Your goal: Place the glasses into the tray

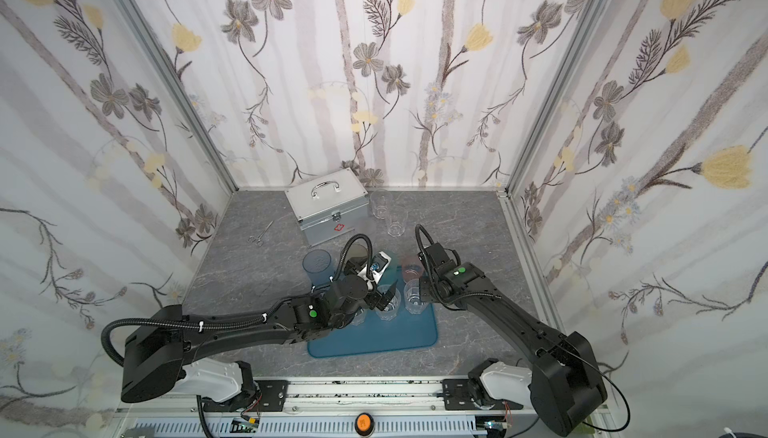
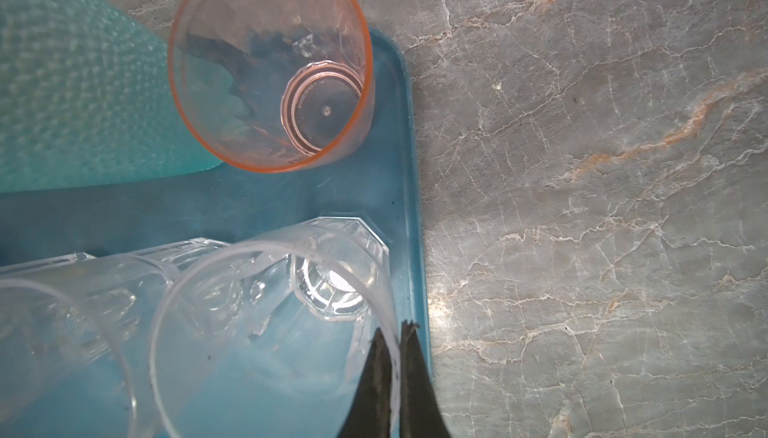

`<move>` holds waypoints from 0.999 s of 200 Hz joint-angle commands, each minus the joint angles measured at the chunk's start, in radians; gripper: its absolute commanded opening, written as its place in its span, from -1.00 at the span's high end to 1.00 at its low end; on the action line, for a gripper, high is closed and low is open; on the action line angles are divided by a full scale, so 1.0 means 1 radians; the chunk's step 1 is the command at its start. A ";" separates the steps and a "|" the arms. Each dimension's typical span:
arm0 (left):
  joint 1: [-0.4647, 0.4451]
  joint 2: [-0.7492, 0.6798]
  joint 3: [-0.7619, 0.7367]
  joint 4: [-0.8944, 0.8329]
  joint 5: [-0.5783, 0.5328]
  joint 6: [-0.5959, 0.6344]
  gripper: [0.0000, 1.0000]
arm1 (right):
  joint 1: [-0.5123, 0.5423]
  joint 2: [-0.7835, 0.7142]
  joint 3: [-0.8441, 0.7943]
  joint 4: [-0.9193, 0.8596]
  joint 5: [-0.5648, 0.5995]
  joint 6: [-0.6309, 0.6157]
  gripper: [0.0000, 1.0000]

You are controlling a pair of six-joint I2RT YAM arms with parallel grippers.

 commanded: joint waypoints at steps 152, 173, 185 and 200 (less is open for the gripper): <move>0.032 -0.099 -0.046 0.022 -0.110 0.058 -1.00 | -0.062 0.031 0.243 -0.031 0.120 -0.085 0.25; 0.066 -0.159 -0.053 -0.001 -0.121 0.049 -1.00 | -0.110 0.074 0.300 0.056 0.070 -0.100 0.23; 0.093 -0.208 -0.052 -0.029 -0.115 0.028 -1.00 | -0.135 0.105 0.325 0.120 0.024 -0.100 0.22; 0.138 -0.263 -0.062 -0.045 -0.095 -0.008 -1.00 | -0.163 0.151 0.356 0.191 -0.037 -0.084 0.21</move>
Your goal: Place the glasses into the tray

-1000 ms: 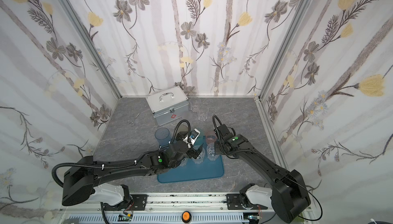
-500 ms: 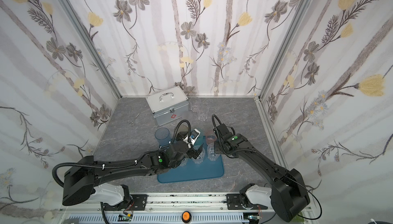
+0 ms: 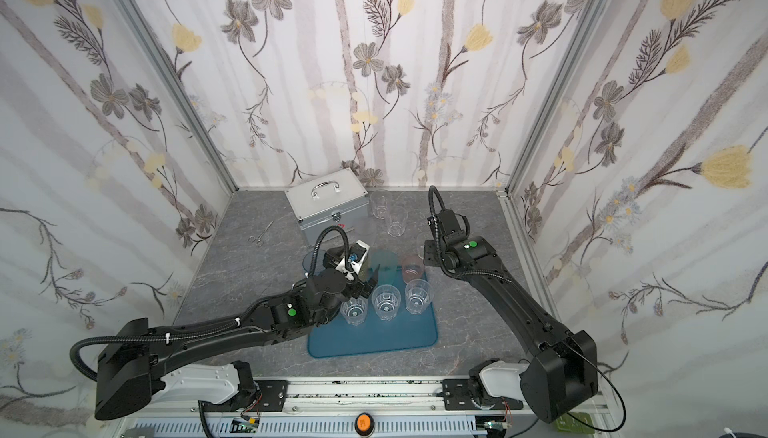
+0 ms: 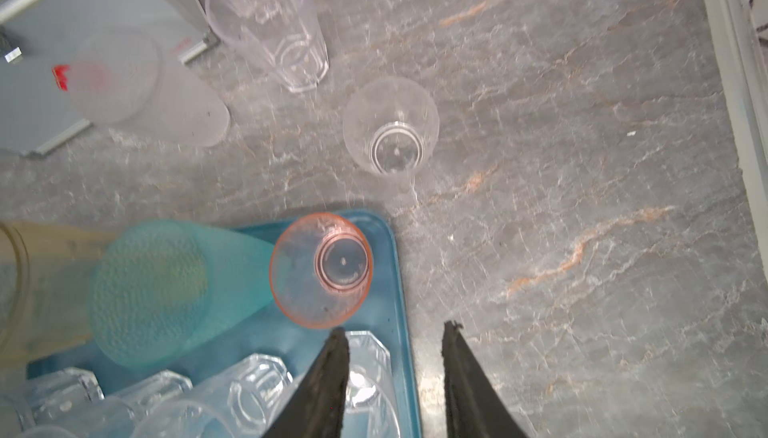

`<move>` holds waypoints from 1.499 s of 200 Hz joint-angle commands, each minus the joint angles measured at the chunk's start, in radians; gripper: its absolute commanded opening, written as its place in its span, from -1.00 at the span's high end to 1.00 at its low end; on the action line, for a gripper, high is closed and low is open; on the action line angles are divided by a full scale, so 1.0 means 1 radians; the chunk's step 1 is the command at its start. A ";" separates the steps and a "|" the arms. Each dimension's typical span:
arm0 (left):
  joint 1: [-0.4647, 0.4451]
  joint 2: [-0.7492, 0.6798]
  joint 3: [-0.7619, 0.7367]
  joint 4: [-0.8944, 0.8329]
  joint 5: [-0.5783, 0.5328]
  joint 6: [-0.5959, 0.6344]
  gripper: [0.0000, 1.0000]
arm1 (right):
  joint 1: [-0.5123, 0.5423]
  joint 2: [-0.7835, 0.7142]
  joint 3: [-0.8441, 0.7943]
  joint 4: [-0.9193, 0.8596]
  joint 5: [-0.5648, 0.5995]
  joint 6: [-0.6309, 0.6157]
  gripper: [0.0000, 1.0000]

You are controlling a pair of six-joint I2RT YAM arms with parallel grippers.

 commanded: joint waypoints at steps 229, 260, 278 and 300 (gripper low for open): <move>0.697 -0.218 -0.169 -0.228 0.472 -0.363 -1.00 | -0.121 0.903 0.682 0.234 -0.298 0.040 0.48; 0.698 -0.229 -0.170 -0.234 0.466 -0.350 -1.00 | -0.120 0.900 0.689 0.211 -0.271 0.023 0.76; 0.699 -0.232 -0.167 -0.236 0.463 -0.348 -1.00 | -0.118 0.873 0.685 0.190 -0.243 0.006 0.84; 0.699 -0.232 -0.159 -0.238 0.471 -0.349 -1.00 | -0.118 0.818 0.668 0.171 -0.214 -0.011 0.89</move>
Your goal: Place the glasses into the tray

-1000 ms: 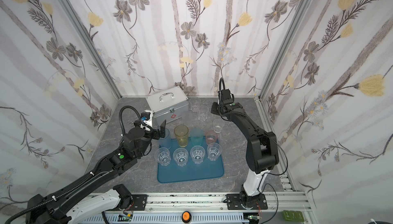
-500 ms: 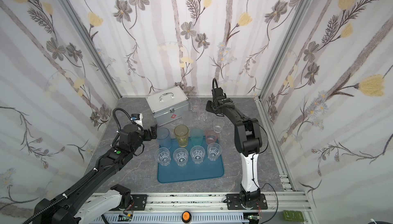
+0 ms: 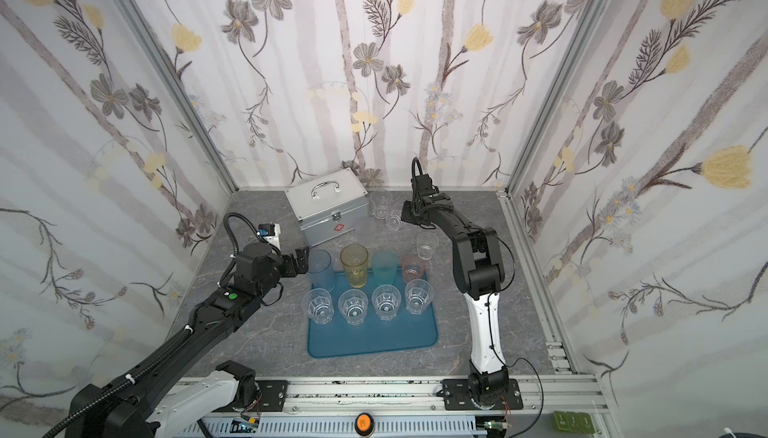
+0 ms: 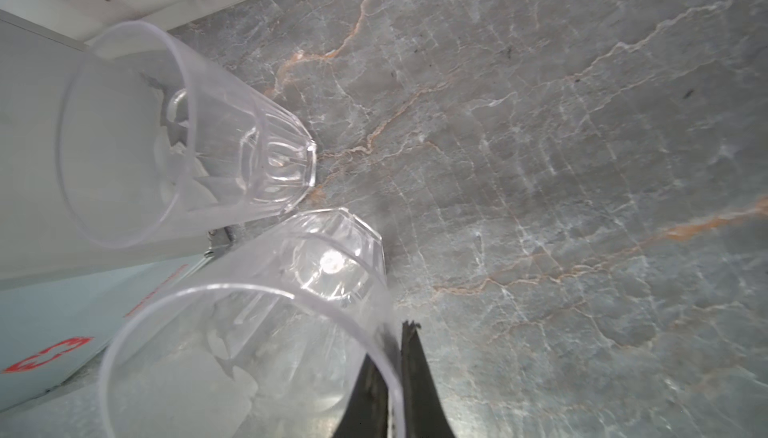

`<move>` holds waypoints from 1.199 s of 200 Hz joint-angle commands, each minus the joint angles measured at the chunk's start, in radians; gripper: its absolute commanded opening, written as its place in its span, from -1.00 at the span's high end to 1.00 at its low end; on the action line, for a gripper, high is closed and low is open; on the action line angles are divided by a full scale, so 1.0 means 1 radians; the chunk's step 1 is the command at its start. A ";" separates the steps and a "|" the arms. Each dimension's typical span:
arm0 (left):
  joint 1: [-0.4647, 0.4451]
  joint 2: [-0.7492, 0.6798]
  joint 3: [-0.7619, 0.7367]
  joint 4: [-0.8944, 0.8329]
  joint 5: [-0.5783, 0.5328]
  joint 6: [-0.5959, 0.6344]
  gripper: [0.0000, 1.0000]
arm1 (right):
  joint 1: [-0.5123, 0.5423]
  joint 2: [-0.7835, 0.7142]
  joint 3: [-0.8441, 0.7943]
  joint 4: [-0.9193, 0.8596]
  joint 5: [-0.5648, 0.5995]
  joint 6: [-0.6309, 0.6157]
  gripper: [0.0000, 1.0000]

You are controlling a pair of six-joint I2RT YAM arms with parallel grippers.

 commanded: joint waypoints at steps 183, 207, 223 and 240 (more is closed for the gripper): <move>-0.576 0.075 0.287 -0.014 -0.365 0.075 -0.94 | 0.262 -0.702 -0.423 0.042 -0.027 0.006 1.00; -0.617 0.052 0.292 -0.016 -0.404 0.068 -0.94 | 0.322 -0.763 -0.486 0.044 -0.030 0.030 1.00; -0.644 0.033 0.293 -0.019 -0.423 0.057 -0.94 | 0.355 -0.817 -0.526 0.049 -0.042 0.049 1.00; -0.678 0.012 0.292 -0.024 -0.445 0.044 -0.94 | 0.391 -0.857 -0.565 0.049 -0.060 0.066 1.00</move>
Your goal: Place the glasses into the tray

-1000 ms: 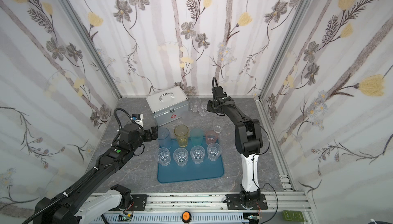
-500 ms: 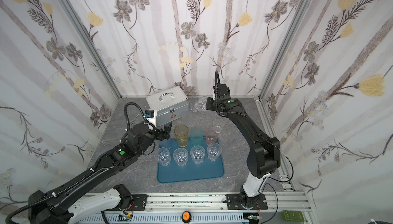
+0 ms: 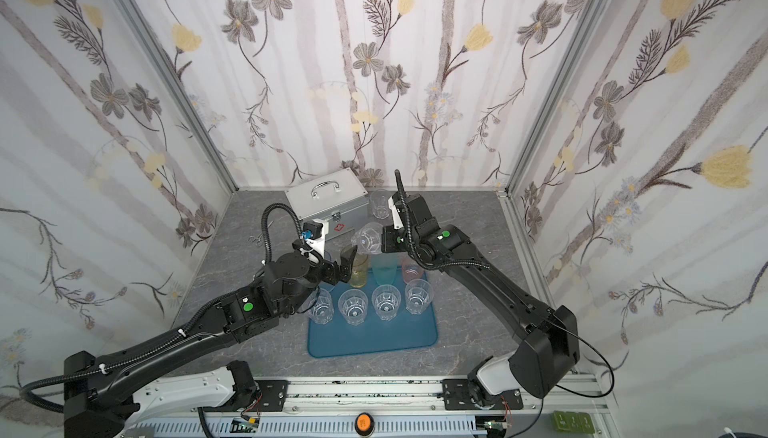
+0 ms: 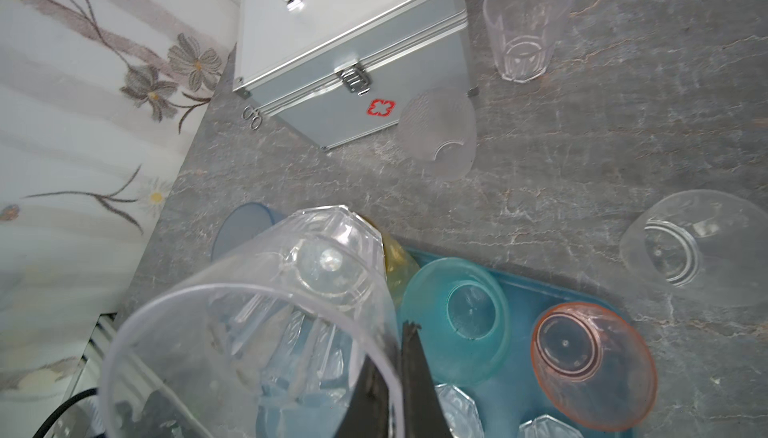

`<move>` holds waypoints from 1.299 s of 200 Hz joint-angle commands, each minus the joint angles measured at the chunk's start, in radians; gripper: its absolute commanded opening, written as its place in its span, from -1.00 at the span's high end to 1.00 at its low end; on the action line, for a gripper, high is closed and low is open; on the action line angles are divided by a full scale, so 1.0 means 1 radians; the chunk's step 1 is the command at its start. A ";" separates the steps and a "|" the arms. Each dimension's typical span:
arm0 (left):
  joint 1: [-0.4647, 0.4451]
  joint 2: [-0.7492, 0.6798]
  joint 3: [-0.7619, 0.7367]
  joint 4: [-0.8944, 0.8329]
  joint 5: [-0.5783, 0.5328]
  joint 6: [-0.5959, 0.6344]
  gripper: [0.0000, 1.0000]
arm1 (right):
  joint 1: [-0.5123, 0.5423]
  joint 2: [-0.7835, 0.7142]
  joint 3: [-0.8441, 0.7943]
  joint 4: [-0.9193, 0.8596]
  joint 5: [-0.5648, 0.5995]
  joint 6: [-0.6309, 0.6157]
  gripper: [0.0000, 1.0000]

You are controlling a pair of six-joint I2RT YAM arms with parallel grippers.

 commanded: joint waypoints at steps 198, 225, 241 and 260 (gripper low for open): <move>-0.129 -0.308 -0.193 -0.157 -0.268 -0.128 -0.98 | 0.520 0.057 -0.127 -0.088 0.128 0.162 1.00; -0.102 -0.341 -0.231 -0.165 -0.268 -0.141 -0.99 | 0.545 0.146 -0.101 -0.106 0.151 0.160 1.00; -0.084 -0.357 -0.246 -0.174 -0.258 -0.144 -0.99 | 0.555 0.193 -0.077 -0.119 0.161 0.156 1.00; -0.059 -0.371 -0.266 -0.184 -0.243 -0.147 -1.00 | 0.560 0.241 -0.042 -0.128 0.170 0.145 1.00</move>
